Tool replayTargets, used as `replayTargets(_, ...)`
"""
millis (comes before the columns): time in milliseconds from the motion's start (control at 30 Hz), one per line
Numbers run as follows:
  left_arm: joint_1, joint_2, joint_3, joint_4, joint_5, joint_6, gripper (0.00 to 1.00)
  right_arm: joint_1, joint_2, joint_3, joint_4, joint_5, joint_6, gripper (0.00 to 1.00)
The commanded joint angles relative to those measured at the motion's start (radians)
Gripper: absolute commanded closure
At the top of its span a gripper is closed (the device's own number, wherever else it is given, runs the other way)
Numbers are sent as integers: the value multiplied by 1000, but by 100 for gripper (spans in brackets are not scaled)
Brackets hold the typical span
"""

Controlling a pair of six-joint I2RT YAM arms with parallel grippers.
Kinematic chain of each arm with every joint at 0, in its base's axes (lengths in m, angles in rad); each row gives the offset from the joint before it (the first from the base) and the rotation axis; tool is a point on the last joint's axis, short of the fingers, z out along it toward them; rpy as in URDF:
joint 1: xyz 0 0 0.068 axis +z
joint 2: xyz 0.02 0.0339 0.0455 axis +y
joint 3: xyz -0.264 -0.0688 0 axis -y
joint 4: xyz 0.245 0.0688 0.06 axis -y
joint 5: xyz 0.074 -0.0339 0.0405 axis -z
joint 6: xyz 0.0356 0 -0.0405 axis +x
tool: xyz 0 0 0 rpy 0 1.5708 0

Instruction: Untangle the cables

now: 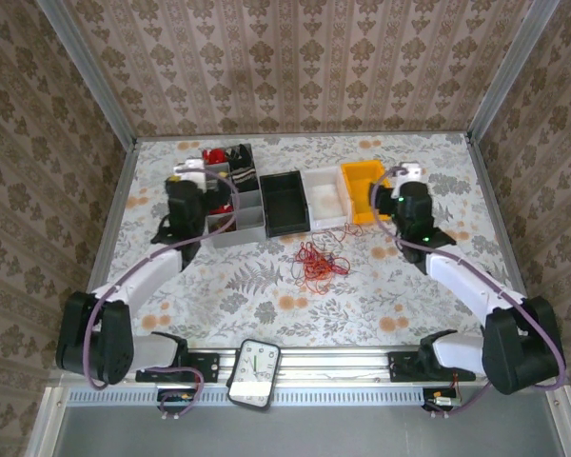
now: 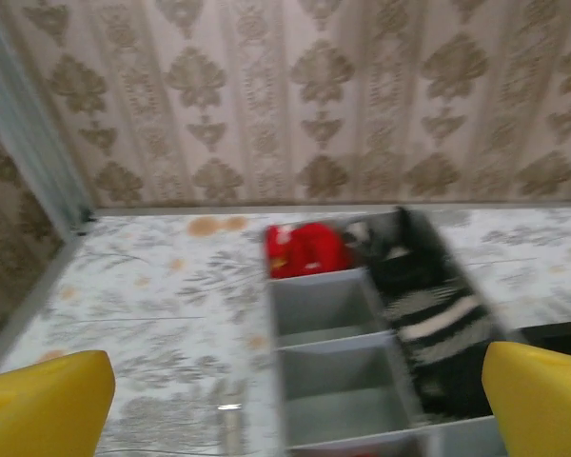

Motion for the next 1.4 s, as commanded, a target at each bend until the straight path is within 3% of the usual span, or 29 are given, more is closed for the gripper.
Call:
replayTargets(0, -174, 123, 81, -205, -135, -143, 0, 150, 17, 41, -225, 155, 40, 27)
replayTargets(100, -312, 247, 201, -242, -158, -98, 0, 270, 35, 70, -309, 176, 48, 26)
replayTargets(200, -372, 330, 287, -279, -49, -129, 0, 291, 74, 103, -412, 101, 150, 25)
replayTargets(367, -367, 370, 286, -283, 237, -187, 0, 236, 187, 157, -503, -92, 262, 25)
replayTargets(467, -360, 349, 254, -296, 275, -138, 0, 202, 255, 170, -505, -192, 284, 25)
replayTargets(567, -335, 344, 252, -348, 337, -121, 0, 185, 329, 205, -519, -216, 268, 24)
replayTargets(1000, -302, 355, 273, -433, 400, -122, 0, 152, 542, 330, -514, -177, 170, 31)
replayTargets(1200, -302, 327, 276, -492, 469, -81, 0, 152, 590, 322, -455, -195, 201, 48)
replayTargets(1300, -303, 321, 292, -545, 549, -49, 0, 152, 597, 311, -430, -208, 213, 76)
replayTargets(1367, -313, 314, 292, -568, 592, -31, 0, 152, 584, 302, -428, -216, 218, 89)
